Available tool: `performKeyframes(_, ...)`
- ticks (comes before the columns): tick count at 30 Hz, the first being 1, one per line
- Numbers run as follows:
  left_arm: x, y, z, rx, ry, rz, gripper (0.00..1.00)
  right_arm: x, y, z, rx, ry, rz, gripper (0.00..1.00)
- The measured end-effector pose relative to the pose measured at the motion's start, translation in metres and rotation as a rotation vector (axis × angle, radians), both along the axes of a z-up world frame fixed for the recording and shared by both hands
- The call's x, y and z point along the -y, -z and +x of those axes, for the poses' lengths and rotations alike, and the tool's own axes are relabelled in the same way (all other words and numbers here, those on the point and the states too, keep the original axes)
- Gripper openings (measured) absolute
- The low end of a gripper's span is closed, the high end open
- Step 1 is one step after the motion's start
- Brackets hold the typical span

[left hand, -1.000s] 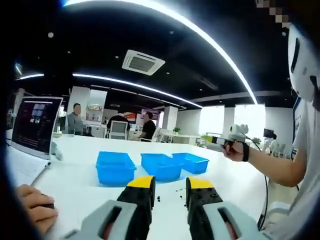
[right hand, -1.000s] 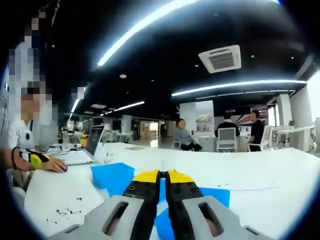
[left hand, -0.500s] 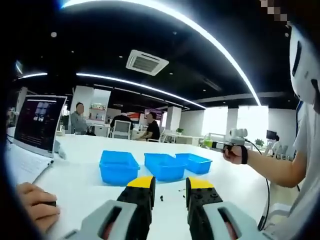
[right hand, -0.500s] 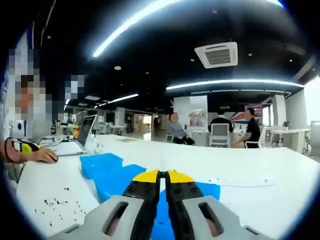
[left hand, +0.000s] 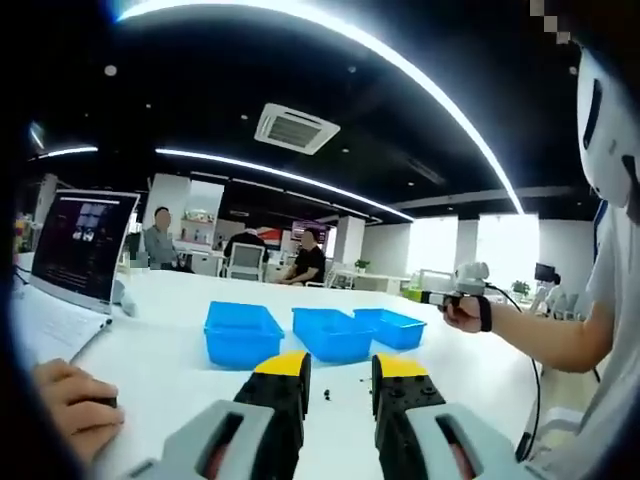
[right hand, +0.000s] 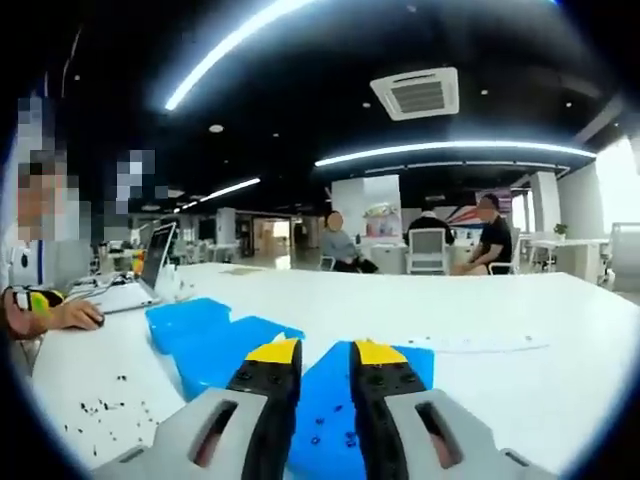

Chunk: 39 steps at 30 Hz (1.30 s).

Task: Pick up the resistors one by one and place each resistor into its matching bin, sorting the parts by color and model until every resistor is separated into the correct bin for its type

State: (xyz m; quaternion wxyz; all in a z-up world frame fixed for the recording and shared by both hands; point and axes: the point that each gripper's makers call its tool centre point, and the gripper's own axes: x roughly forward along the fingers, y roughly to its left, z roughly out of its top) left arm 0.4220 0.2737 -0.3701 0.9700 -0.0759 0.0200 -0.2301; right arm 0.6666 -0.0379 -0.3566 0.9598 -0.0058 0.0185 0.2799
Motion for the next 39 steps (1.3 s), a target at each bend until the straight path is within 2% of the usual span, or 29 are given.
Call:
performKeyframes(7,-0.008,0.002,-0.002,0.000,-0.019,0.002,0.27,-0.009,-0.009,-0.002,0.012,-0.032,-0.019,0.20)
performKeyframes(12,-0.007,0.002,-0.002,0.001,-0.010,0.005,0.27,-0.022,-0.018,-0.018,0.006,-0.089,-0.022,0.20)
performKeyframes(16,-0.009,0.002,-0.003,0.002,-0.014,0.001,0.27,-0.048,-0.029,-0.034,0.019,-0.181,-0.034,0.20)
performKeyframes(21,-0.016,0.003,-0.003,0.006,-0.047,0.009,0.26,-0.105,-0.056,-0.064,0.056,-0.389,-0.092,0.20)
performKeyframes(23,-0.016,0.003,-0.003,0.005,-0.051,0.013,0.26,-0.128,-0.058,-0.077,0.046,-0.479,-0.142,0.20)
performKeyframes(25,-0.017,0.003,-0.002,0.006,-0.055,0.011,0.26,-0.149,-0.060,-0.090,0.077,-0.549,-0.217,0.20)
performKeyframes(27,-0.016,0.002,0.000,0.012,-0.054,0.015,0.26,-0.166,-0.060,-0.103,0.083,-0.616,-0.242,0.20)
performKeyframes(31,-0.008,-0.008,0.001,0.049,-0.034,0.027,0.26,-0.193,-0.044,-0.125,0.070,-0.730,-0.348,0.19)
performKeyframes(33,-0.009,-0.007,0.002,0.048,-0.034,0.034,0.26,-0.200,-0.032,-0.134,0.054,-0.789,-0.413,0.17)
performKeyframes(37,-0.014,-0.006,0.000,0.036,-0.039,0.039,0.26,-0.207,0.001,-0.153,0.006,-0.911,-0.614,0.17)
performKeyframes(39,-0.016,-0.006,-0.002,0.039,-0.043,0.037,0.26,-0.206,0.023,-0.171,-0.056,-0.994,-0.706,0.17)
